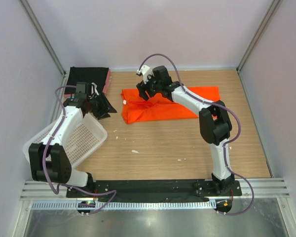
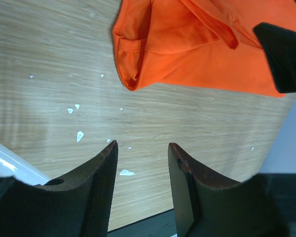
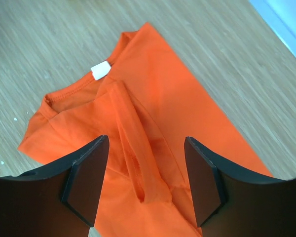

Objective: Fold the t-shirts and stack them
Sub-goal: Fold the tshirt

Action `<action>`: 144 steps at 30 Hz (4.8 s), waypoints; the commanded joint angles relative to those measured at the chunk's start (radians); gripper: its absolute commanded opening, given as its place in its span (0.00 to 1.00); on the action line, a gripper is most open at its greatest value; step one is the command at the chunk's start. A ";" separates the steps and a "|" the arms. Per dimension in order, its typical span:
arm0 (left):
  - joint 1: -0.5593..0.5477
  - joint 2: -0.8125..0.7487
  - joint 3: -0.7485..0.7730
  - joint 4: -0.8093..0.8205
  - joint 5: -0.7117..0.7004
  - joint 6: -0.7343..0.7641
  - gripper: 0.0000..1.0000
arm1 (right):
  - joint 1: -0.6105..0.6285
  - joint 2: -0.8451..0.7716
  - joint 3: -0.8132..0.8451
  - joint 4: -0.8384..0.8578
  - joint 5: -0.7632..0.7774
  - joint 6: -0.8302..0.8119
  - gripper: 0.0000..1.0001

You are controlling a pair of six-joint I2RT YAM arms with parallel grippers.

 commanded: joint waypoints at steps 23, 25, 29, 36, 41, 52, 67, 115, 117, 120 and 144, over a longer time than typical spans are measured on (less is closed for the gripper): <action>0.006 -0.080 -0.014 -0.003 -0.122 0.101 0.46 | 0.166 0.249 0.152 0.023 0.188 -0.417 0.54; 0.006 -0.080 -0.023 0.004 -0.117 0.101 0.46 | 0.166 0.252 0.155 0.033 0.199 -0.416 0.49; 0.006 -0.084 -0.043 0.015 -0.107 0.099 0.45 | 0.173 0.260 0.147 0.075 0.217 -0.413 0.45; 0.006 -0.075 -0.043 0.029 -0.091 0.098 0.46 | 0.188 0.298 0.179 0.140 0.321 -0.407 0.28; 0.006 -0.071 -0.046 0.034 -0.088 0.099 0.46 | 0.188 0.317 0.208 0.163 0.372 -0.388 0.01; 0.006 -0.067 -0.049 0.038 -0.077 0.099 0.46 | 0.185 0.281 0.165 0.318 0.430 -0.288 0.01; 0.006 -0.063 -0.052 0.037 -0.087 0.102 0.46 | 0.142 0.252 0.118 0.405 0.414 -0.132 0.01; 0.006 -0.051 -0.054 0.037 -0.096 0.104 0.47 | 0.062 0.315 0.178 0.451 0.420 0.115 0.01; 0.006 -0.047 -0.054 0.035 -0.096 0.104 0.47 | 0.058 0.327 0.188 0.444 0.417 0.123 0.01; 0.006 -0.043 -0.052 0.037 -0.096 0.104 0.47 | 0.053 0.346 0.219 0.418 0.400 0.129 0.01; 0.000 -0.029 0.007 -0.003 -0.068 0.121 0.48 | -0.024 0.149 0.121 0.145 0.294 0.322 0.18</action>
